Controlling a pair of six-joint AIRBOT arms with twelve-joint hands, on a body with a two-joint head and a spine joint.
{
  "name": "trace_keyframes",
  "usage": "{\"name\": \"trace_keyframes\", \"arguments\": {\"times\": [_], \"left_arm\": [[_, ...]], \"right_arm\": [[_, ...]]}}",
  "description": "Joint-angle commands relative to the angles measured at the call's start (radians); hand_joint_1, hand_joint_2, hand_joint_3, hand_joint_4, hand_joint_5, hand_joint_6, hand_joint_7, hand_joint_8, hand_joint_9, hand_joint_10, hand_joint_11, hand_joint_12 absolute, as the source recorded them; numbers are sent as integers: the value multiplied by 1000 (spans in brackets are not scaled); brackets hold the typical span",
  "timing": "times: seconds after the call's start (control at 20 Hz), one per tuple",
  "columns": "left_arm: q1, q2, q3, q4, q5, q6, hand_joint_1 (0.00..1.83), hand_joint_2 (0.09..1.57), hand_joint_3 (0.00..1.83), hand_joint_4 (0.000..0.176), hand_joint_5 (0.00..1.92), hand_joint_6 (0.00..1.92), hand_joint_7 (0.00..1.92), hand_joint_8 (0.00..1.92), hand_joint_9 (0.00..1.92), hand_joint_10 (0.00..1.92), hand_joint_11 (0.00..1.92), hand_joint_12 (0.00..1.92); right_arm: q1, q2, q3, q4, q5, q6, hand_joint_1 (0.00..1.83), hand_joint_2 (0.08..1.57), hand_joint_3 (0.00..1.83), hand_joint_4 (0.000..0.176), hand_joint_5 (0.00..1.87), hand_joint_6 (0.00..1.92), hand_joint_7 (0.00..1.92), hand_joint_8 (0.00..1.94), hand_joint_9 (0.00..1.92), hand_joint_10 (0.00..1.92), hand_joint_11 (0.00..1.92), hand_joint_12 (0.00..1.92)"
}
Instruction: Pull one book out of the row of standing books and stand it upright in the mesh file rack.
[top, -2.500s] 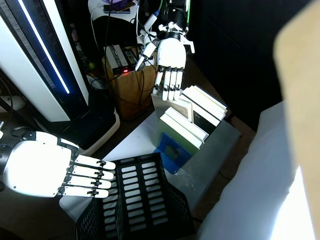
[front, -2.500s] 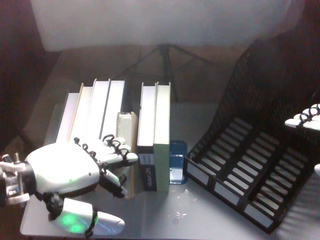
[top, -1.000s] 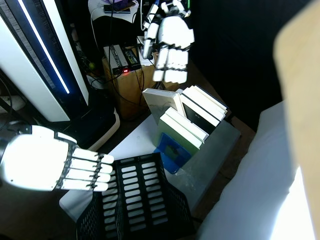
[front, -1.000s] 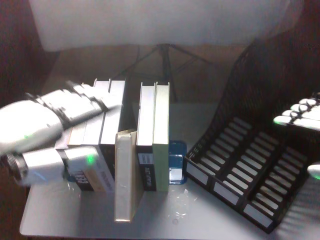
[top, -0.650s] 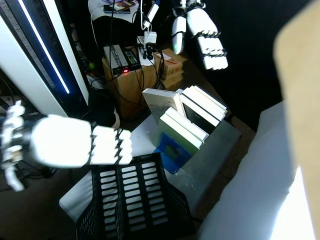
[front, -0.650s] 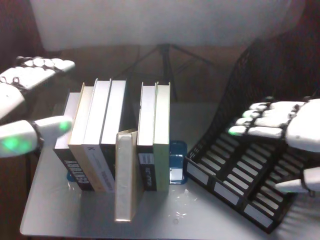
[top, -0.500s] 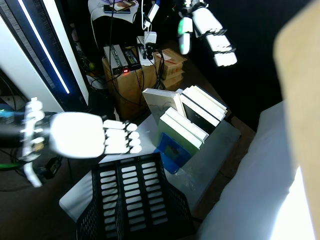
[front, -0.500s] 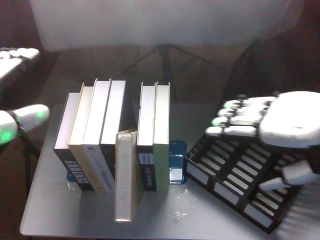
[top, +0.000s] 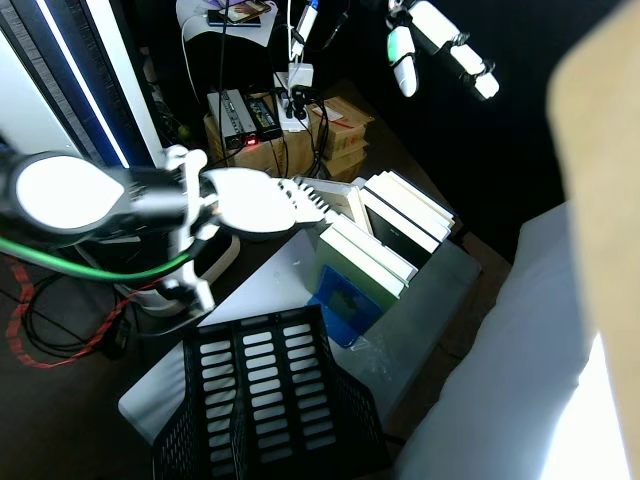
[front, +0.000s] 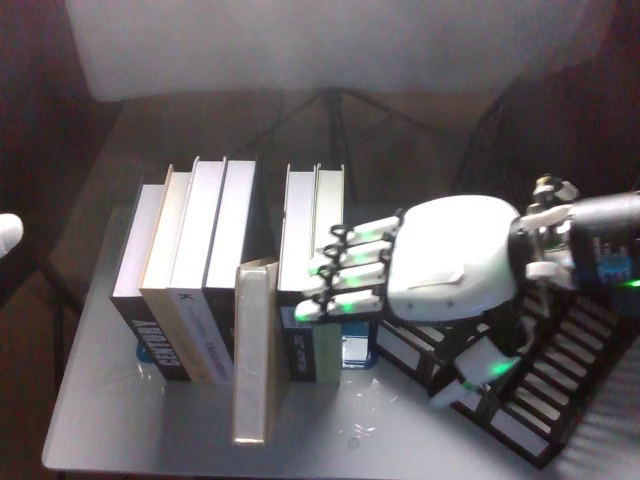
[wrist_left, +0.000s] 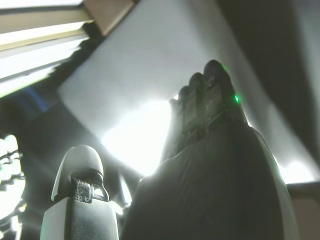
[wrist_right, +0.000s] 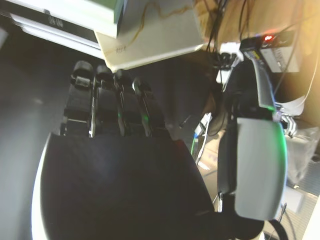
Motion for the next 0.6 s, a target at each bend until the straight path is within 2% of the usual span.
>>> {"name": "trace_keyframes", "arguments": {"times": [0.0, 0.05, 0.15, 0.3, 0.35, 0.45, 0.5, 0.55], "left_arm": [[8, 11, 3, -28, -144, -13, 304, 1238, 0, 0, 0, 0, 0, 0, 0, 0, 0, 0], [17, 12, 2, -36, -149, -17, 284, 1242, 1, 0, 0, 0, 0, 0, 0, 0, 0, 0], [40, 13, 0, -69, -166, -23, 267, 1244, 2, 0, 0, 0, 0, 0, 0, 0, 0, 0], [46, 9, 2, -79, -169, -29, 284, 1255, 5, 0, 0, 0, 0, 0, 0, 0, 0, 0], [49, 6, 2, -84, -169, -29, 247, 1252, 3, 8, 0, 0, 0, 0, 0, 0, 0, 0], [58, 1, 1, -99, -178, -33, 182, 1254, 4, 28, 0, 0, 0, 0, 0, 0, 0, 0], [65, 1, 0, -104, -183, -37, 158, 1260, 6, 36, 0, 0, 0, 0, 0, 0, 0, 0], [74, 1, -1, -113, -190, -43, 142, 1264, 7, 40, 0, 0, 0, 0, 0, 0, 0, 0]], "right_arm": [[19, -10, 9, 14, 47, 4, 701, 978, 0, 0, 0, 0, 0, 0, 0, 0, 0, 0], [23, -26, 18, 2, 47, 4, 591, 1015, 0, 0, 0, 0, 0, 0, 0, 0, 0, 0], [32, -74, 48, -14, 46, 4, 668, 1016, 0, 0, 0, 0, 0, 0, 0, 0, 0, 0], [40, -110, 67, -36, 42, 4, 671, 997, 0, 0, 0, 0, 0, 0, 0, 0, 0, 0], [41, -128, 76, -44, 40, 4, 764, 1002, 0, 8, 0, 0, 0, 0, 0, 0, 0, 0], [48, -164, 93, -69, 31, 4, 697, 962, 0, 0, 0, 0, 0, 0, 0, 0, 0, 0], [48, -178, 100, -78, 30, 4, 726, 972, 0, 11, 0, 0, 0, 0, 0, 0, 0, 0], [48, -196, 108, -94, 25, 4, 757, 973, 0, 3, 0, 0, 0, 0, 0, 0, 0, 0]]}}
